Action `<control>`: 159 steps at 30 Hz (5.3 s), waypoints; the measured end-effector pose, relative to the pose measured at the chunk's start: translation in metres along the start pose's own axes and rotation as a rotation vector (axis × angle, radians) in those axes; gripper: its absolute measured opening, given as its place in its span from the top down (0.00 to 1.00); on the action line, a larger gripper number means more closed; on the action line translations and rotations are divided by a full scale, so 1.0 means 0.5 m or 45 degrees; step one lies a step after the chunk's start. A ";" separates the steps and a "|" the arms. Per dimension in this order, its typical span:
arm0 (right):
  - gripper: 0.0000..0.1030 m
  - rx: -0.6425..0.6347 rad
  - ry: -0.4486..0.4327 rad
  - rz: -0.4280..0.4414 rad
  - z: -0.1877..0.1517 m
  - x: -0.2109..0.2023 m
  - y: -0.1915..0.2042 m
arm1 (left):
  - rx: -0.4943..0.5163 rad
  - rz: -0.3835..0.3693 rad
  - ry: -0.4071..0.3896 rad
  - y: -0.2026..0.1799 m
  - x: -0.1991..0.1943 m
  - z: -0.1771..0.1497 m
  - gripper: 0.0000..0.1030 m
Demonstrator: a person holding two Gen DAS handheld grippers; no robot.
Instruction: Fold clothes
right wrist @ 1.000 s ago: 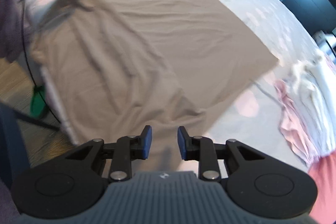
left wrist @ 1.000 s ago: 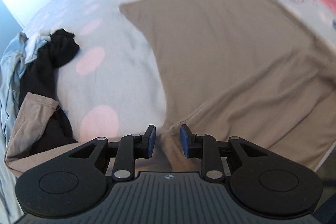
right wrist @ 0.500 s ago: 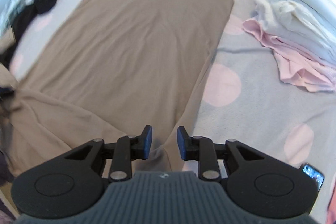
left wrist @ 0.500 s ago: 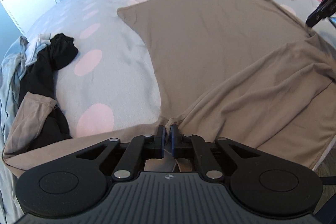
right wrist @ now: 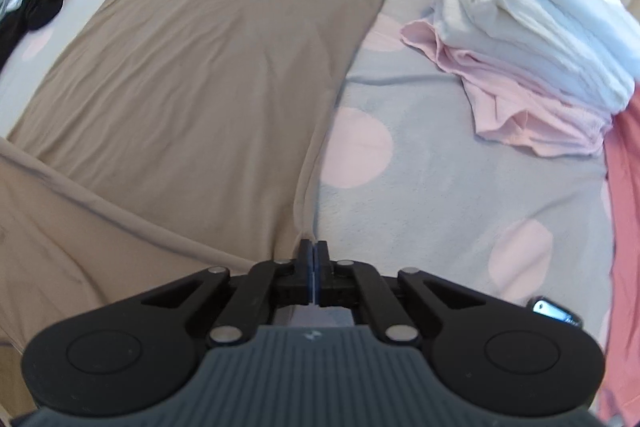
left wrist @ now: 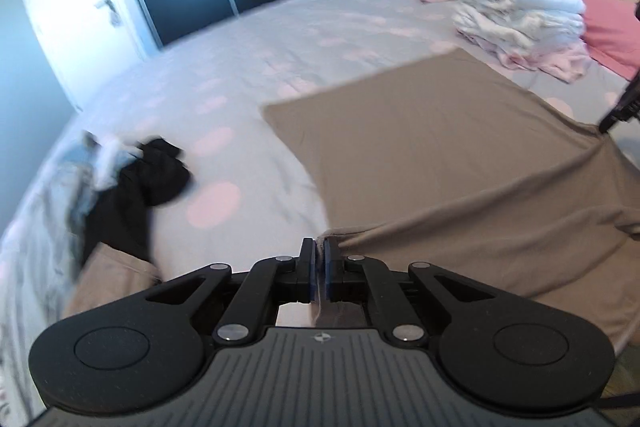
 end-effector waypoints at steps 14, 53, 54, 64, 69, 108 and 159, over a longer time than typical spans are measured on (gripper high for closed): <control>0.76 -0.286 -0.073 0.005 -0.039 -0.056 0.086 | 0.134 0.041 -0.004 -0.016 0.006 -0.027 0.76; 0.69 -0.165 0.047 0.084 -0.129 -0.035 0.063 | 0.758 0.021 -0.053 -0.112 -0.010 -0.108 0.71; 0.69 -0.164 0.031 0.081 -0.123 -0.041 0.063 | 0.700 0.004 -0.049 -0.106 -0.010 -0.097 0.71; 0.62 -0.159 -0.045 0.075 -0.043 -0.051 0.060 | 0.387 -0.111 0.042 -0.043 0.080 0.008 0.66; 0.62 -0.083 -0.068 0.067 -0.011 -0.045 0.038 | 0.464 -0.163 0.052 -0.058 0.140 0.002 0.66; 0.96 0.234 -0.021 0.161 -0.002 0.023 -0.055 | 0.533 -0.049 -0.068 -0.079 0.121 0.220 0.96; 0.92 0.309 0.004 0.216 0.002 0.063 -0.101 | 0.737 -0.353 -0.133 -0.537 0.540 0.665 0.61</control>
Point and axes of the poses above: each gripper's, at about its wrist camera, not at the fingertips, and x roughly the way its jaws point, y to its left, z to its top, the point moved 7 cm from there along x, roughly the way its jaws point, and after that the axes turned 15 degrees about z, right-handed, at the moved point
